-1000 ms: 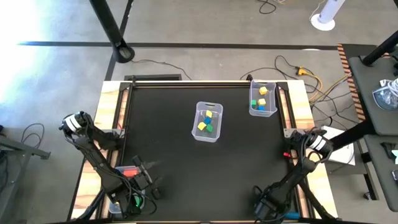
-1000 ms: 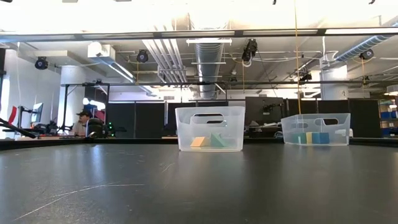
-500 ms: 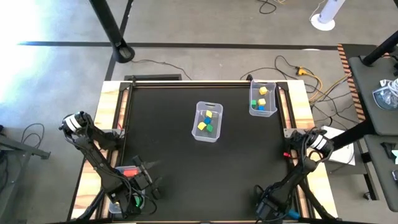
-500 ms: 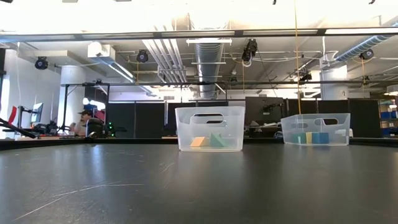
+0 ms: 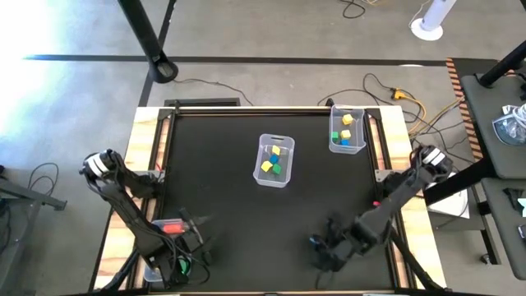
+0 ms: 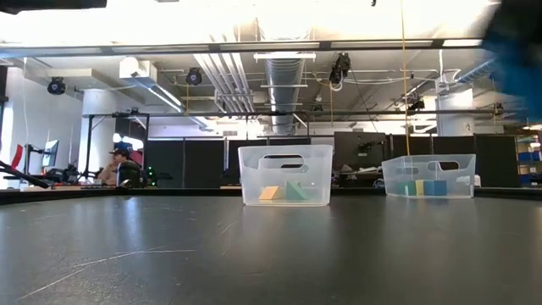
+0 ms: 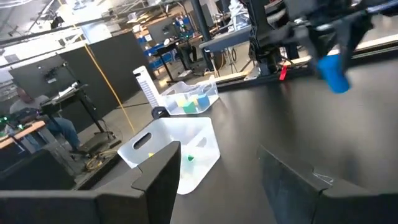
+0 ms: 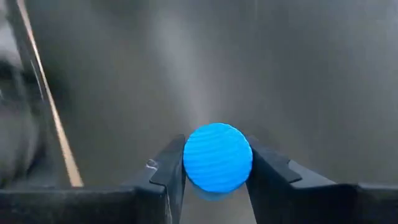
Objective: Sort blocks by size
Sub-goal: Put the blue cylindrical block into the bottom transparent bin
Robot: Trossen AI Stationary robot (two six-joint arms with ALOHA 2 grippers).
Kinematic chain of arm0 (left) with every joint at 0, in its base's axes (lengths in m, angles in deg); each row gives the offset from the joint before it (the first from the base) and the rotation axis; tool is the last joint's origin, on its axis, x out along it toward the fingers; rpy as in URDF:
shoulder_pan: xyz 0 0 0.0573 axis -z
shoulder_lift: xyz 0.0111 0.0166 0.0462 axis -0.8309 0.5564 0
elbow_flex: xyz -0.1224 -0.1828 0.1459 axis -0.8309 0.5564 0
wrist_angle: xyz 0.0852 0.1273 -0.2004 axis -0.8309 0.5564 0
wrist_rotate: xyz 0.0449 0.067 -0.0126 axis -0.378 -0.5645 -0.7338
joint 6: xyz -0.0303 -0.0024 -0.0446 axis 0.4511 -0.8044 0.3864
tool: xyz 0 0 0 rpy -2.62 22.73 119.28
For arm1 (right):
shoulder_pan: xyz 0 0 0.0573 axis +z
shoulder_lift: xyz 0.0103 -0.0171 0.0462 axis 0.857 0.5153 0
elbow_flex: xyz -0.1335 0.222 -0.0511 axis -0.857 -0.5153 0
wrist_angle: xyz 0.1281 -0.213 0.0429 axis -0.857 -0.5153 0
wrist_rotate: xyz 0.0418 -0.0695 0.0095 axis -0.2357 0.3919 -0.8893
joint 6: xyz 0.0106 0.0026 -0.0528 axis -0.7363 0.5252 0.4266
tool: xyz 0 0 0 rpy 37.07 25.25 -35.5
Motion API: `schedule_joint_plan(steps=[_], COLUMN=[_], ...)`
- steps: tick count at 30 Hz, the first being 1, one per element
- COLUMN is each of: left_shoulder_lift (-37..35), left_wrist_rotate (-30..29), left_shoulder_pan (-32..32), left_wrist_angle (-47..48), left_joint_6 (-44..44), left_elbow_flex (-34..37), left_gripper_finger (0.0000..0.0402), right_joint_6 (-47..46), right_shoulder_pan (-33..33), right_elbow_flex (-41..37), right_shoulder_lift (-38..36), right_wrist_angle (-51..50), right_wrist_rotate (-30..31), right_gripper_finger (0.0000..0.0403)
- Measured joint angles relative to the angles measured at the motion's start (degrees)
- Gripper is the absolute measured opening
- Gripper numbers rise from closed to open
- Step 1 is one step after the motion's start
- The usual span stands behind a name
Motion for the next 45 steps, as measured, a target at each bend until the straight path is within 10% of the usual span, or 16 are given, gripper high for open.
schedule_joint_plan(steps=[5,13,25,45], left_shoulder_lift=[0.5,-1.2,-0.3,0.2], left_wrist_rotate=[8.9,31.7,41.8,43.0], left_shoulder_pan=[-1.5,-5.7,-10.4,-15.0], left_wrist_angle=[-0.1,-5.3,-31.5,-31.4], left_joint_6=[1.7,2.5,-20.9,-28.2], left_elbow_flex=[0.0,0.0,0.0,-0.9], left_gripper_finger=[0.0194,0.0194,0.0196,0.0246], right_joint_6=[26.8,63.3,65.6,63.1], right_shoulder_pan=[-5.4,-9.6,-9.6,-9.8], right_elbow_flex=[-3.2,-4.3,0.7,0.9], right_shoulder_lift=[1.6,14.1,20.3,19.1], right_wrist_angle=[25.8,74.1,75.6,75.6], right_wrist_rotate=[13.7,9.7,11.9,12.2], right_gripper_finger=[0.0123,0.0125,0.0126,0.0126])
